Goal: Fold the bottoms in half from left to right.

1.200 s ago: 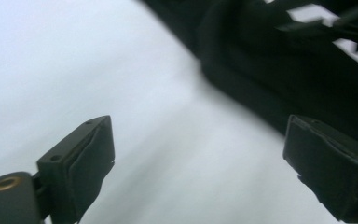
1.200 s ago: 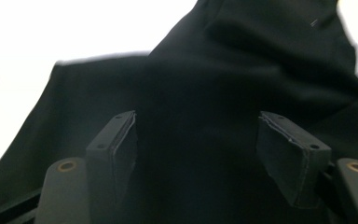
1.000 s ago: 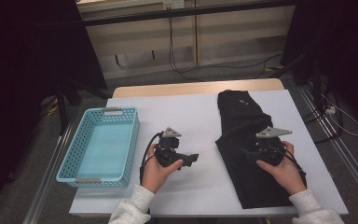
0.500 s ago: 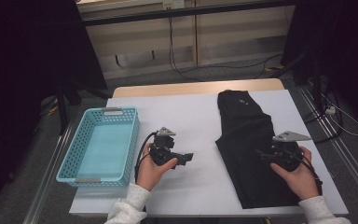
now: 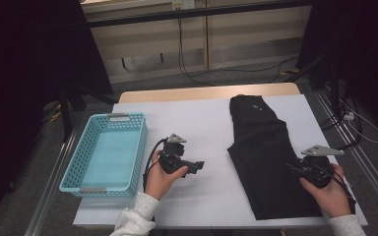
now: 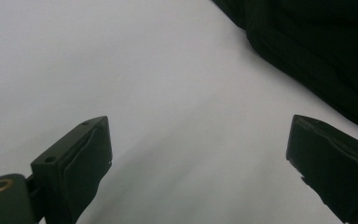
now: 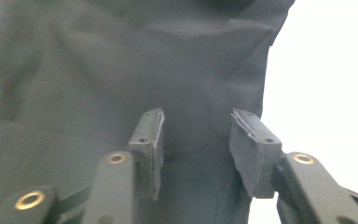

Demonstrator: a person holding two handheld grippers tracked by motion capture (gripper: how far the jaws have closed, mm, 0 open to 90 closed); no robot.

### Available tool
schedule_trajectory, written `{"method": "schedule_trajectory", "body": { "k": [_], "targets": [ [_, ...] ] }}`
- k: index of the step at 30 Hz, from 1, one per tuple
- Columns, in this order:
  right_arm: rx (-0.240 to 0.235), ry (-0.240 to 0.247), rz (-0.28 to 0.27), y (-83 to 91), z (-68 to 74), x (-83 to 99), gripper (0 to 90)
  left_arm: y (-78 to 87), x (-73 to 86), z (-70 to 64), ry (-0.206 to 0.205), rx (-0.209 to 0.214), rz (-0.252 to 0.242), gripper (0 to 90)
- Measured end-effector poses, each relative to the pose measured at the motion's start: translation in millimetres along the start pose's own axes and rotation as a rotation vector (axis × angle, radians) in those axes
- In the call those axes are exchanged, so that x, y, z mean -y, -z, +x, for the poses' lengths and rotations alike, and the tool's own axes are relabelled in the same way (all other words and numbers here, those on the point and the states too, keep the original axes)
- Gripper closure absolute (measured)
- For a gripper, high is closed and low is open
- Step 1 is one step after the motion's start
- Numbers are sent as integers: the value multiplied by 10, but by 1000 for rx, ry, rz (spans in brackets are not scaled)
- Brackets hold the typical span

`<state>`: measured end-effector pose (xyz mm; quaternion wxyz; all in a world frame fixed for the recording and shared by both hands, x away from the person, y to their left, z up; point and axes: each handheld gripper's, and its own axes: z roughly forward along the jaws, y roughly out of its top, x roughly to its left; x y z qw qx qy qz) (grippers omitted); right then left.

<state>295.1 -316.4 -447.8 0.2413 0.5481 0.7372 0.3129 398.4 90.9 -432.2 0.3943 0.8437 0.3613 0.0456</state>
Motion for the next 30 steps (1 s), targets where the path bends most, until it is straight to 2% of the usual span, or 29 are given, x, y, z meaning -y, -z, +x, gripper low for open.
{"method": "schedule_trajectory", "body": {
  "k": [5, 9, 14, 18, 20, 30],
  "targets": [
    [18, -9, -4, 95, -50, 52, 638, 6, 12, 20, 2, -8, 0, 68],
    [41, -15, 26, 90, -97, 117, 680, 15, 5, 18, 2, -2, 3, 68],
    [11, 7, 52, 48, -78, 136, 840, 11, 0, 12, 0, -6, 2, 69],
    [8, -3, 50, 50, -97, 143, 893, 4, 4, 4, -1, -5, 1, 69],
    [-5, -18, 48, 60, -117, 154, 900, 7, 2, 4, -1, -6, 1, 69],
    [-35, -28, 56, 177, -144, 166, 900, 15, -10, -5, -1, -2, 4, 69]
  ]
}}
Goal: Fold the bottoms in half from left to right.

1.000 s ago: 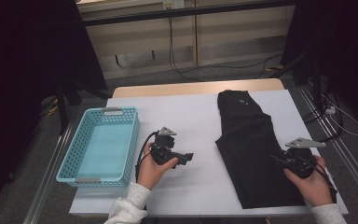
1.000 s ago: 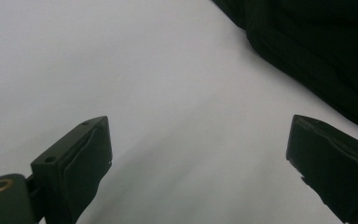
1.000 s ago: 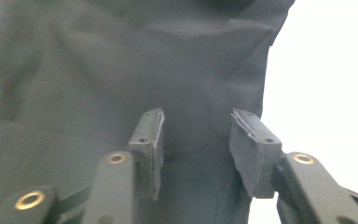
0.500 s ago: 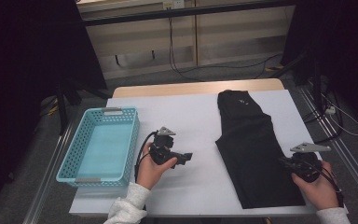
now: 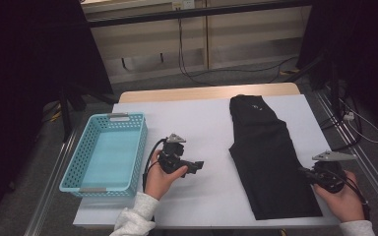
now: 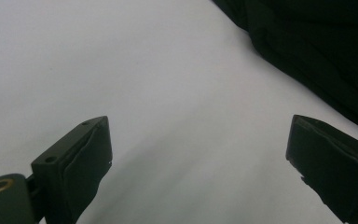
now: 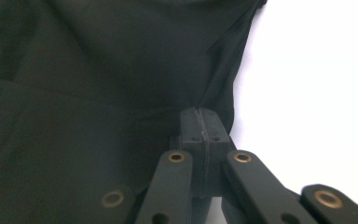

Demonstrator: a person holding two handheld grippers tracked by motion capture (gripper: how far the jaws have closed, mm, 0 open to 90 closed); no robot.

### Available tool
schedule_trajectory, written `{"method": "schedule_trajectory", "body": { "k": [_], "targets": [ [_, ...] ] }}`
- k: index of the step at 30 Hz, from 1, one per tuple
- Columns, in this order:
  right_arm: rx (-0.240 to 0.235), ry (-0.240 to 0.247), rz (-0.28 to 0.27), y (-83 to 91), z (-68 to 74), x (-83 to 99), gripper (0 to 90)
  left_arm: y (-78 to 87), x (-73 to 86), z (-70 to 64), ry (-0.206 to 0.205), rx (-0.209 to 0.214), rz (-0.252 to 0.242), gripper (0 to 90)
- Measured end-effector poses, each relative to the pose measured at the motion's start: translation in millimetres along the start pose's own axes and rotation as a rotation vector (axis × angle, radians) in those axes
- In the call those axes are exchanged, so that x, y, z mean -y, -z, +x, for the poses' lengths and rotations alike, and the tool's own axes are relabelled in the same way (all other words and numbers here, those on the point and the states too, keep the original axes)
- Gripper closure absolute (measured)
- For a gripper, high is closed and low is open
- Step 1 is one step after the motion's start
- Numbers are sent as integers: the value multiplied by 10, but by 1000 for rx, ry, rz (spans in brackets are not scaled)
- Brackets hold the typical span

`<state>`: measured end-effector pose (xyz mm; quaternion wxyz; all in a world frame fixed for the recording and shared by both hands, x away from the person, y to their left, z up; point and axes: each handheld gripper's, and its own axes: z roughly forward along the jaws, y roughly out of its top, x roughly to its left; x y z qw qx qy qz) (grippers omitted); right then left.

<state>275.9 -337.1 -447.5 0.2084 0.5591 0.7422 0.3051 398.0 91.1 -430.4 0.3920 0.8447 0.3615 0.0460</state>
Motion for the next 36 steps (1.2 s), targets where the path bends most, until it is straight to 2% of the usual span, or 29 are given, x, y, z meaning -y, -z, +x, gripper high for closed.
{"method": "schedule_trajectory", "body": {
  "k": [6, 12, 15, 21, 27, 29, 32, 36],
  "targets": [
    [-2, 0, 0, 124, -29, 86, 900, -9, 8, -11, -1, -4, 1, 69],
    [6, 1, 5, 125, -77, 136, 884, -4, 3, -21, -7, 0, 4, 69],
    [15, 10, -12, 113, -39, 91, 712, -6, 7, -15, -6, -5, 2, 69],
    [18, 35, -44, 32, 66, -50, 529, 16, 24, 3, -3, -9, 6, 69],
    [3, 60, -68, -107, 191, -229, 420, 65, 62, 26, 3, -21, 2, 69],
    [2, 62, -76, -174, 236, -291, 365, 89, 72, 39, 5, -19, 11, 69],
    [1, 59, -83, -284, 298, -374, 316, 107, 96, 42, 16, -30, -2, 69],
    [-22, 52, -100, -405, 391, -491, 290, 137, 119, 45, 23, -34, -7, 69]
  ]
}}
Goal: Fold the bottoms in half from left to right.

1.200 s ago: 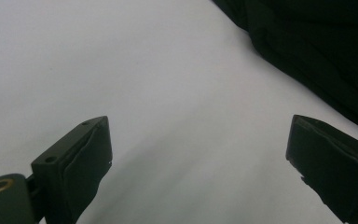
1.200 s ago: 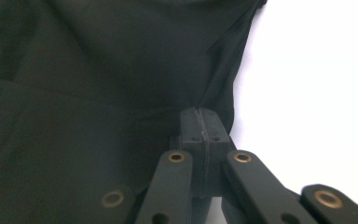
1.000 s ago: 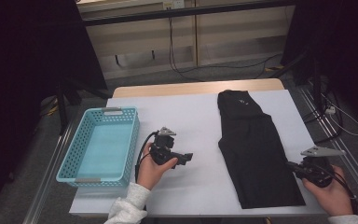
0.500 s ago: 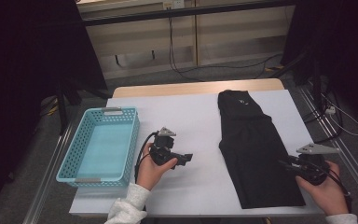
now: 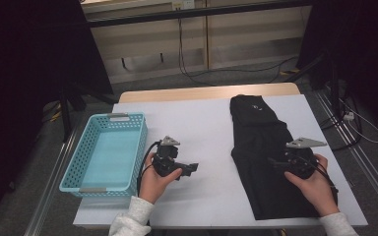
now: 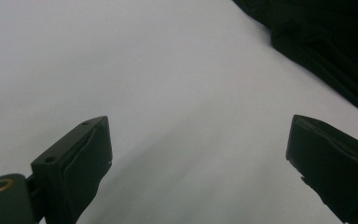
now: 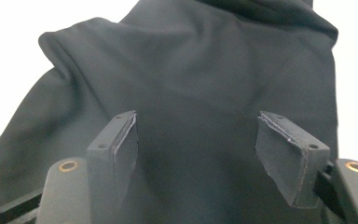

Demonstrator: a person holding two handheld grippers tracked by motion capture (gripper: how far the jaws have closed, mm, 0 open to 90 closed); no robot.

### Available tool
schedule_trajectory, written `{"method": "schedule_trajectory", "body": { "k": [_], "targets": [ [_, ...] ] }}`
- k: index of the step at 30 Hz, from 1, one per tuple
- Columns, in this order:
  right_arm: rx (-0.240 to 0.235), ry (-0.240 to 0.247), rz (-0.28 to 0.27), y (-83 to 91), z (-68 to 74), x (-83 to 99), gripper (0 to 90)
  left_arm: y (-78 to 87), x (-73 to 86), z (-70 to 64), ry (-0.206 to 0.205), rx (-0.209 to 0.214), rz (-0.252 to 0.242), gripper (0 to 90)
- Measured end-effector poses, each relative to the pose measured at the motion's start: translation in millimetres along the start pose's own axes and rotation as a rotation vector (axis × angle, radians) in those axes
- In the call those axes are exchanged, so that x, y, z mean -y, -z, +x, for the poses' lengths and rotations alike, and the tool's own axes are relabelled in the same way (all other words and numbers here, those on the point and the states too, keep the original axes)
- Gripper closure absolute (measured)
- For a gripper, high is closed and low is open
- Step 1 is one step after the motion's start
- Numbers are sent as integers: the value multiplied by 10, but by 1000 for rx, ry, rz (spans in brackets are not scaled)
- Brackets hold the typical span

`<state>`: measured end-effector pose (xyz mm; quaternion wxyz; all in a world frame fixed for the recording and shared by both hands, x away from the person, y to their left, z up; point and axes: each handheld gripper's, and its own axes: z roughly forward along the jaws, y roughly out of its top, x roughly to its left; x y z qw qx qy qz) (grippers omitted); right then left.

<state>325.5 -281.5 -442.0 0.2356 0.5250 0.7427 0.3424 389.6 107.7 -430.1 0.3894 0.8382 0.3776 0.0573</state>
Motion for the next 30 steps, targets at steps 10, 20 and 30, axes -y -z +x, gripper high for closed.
{"method": "schedule_trajectory", "body": {
  "k": [10, 20, 30],
  "targets": [
    [-78, 69, -4, -321, 379, -266, 411, 28, 59, 51, 12, -14, 16, 69],
    [-149, 154, 50, -480, 726, -280, 519, 4, 63, 37, 11, -14, 19, 69],
    [-187, 155, 85, -384, 705, -145, 863, 0, 39, 37, 7, -11, 14, 69]
  ]
}}
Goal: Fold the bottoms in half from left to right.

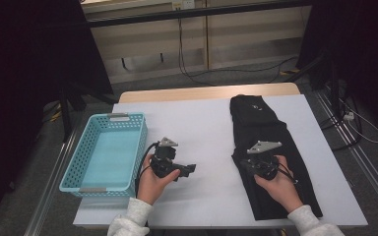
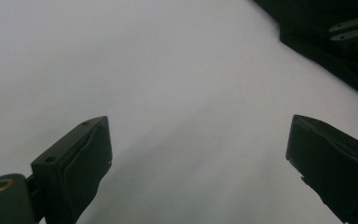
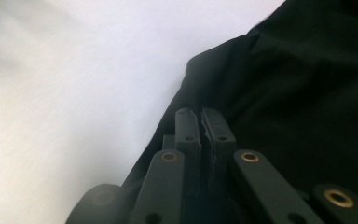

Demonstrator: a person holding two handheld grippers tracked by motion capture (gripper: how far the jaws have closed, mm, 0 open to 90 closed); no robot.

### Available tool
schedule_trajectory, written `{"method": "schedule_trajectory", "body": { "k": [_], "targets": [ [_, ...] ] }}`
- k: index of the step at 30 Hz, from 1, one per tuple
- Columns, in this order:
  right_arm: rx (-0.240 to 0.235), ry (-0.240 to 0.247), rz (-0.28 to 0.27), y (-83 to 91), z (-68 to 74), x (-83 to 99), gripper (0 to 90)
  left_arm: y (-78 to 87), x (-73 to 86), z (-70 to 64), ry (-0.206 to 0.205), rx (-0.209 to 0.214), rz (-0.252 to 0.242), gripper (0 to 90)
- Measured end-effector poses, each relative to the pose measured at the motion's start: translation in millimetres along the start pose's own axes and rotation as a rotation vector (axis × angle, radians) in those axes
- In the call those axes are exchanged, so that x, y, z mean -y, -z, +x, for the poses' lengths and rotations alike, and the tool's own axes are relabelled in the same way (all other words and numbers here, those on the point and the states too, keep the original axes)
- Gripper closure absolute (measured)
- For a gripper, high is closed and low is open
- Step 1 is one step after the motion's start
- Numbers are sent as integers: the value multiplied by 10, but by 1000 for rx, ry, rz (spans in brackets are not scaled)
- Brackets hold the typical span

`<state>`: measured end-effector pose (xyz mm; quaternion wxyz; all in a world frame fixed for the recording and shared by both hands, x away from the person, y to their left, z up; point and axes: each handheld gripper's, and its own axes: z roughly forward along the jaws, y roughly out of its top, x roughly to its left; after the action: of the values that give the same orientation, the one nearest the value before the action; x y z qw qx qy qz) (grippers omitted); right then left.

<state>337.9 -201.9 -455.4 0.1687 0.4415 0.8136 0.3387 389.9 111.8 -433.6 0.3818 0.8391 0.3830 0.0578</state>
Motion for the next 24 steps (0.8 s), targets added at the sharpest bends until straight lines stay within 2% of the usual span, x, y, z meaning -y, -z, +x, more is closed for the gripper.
{"method": "schedule_trajectory", "body": {
  "k": [5, 7, 10, 14, 17, 20, 24],
  "targets": [
    [-7, 19, 11, 47, 34, 37, 826, -5, -14, -6, -4, -1, -3, 69],
    [-12, 20, 8, 60, 39, 27, 752, -2, -17, -3, -3, 1, -5, 69],
    [6, 9, -34, 85, 16, -26, 598, -8, -14, 1, 3, 1, -7, 69],
    [77, -14, -94, 86, -75, -138, 461, -6, -12, 10, 3, 1, 1, 69],
    [152, -51, -130, 15, -169, -264, 379, 0, -16, 12, 5, 4, -3, 69],
    [189, -62, -131, -100, -234, -384, 371, -2, -19, 11, 4, 4, -7, 69],
    [199, -90, -96, -343, -314, -515, 353, -9, -11, 31, 11, 2, -6, 69]
  ]
}}
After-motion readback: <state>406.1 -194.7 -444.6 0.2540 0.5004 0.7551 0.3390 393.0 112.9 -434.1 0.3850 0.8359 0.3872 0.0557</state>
